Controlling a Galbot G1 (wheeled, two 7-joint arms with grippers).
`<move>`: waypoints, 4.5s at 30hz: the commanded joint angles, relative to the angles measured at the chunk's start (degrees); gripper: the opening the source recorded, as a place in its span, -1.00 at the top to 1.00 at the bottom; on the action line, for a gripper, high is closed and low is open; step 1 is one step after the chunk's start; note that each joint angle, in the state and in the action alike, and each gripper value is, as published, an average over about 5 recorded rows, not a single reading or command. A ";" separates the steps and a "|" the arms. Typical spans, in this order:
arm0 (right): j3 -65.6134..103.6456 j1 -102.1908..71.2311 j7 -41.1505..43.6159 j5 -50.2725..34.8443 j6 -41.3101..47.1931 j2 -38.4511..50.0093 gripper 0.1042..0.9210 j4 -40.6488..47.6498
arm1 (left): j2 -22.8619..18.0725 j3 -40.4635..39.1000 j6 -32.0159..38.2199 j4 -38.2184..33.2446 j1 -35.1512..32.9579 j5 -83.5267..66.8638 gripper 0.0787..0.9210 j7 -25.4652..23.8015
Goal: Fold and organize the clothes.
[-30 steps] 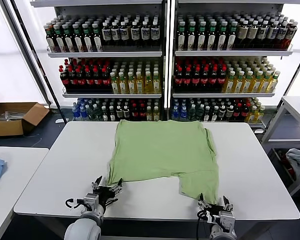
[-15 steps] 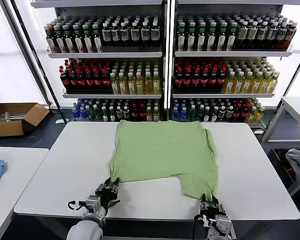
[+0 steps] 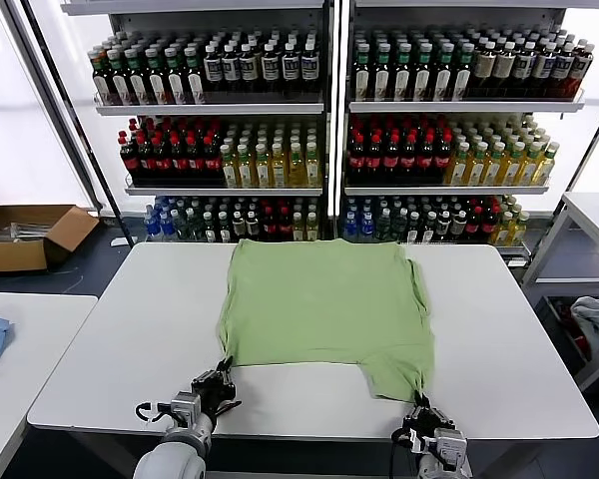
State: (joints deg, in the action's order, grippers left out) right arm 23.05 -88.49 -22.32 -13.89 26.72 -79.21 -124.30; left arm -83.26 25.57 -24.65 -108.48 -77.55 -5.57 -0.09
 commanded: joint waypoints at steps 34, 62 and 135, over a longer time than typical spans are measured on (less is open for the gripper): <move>-2.80 40.03 6.30 0.98 -4.10 0.87 1.00 34.25 | -1.10 -1.96 6.22 25.85 29.08 -11.59 0.99 3.58; -2.05 36.01 -2.12 -8.81 -4.00 -3.67 -0.41 28.36 | -1.33 -2.36 -0.09 18.26 23.87 -8.56 -0.17 8.12; 1.71 22.01 -0.15 -4.79 4.89 1.62 0.98 16.48 | 2.96 -5.12 -1.09 7.94 14.91 -1.01 0.97 5.68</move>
State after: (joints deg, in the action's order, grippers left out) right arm 24.31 -61.00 -21.84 -18.72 31.54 -77.71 -98.26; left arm -81.13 21.25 -26.08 -88.56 -56.27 -7.13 5.22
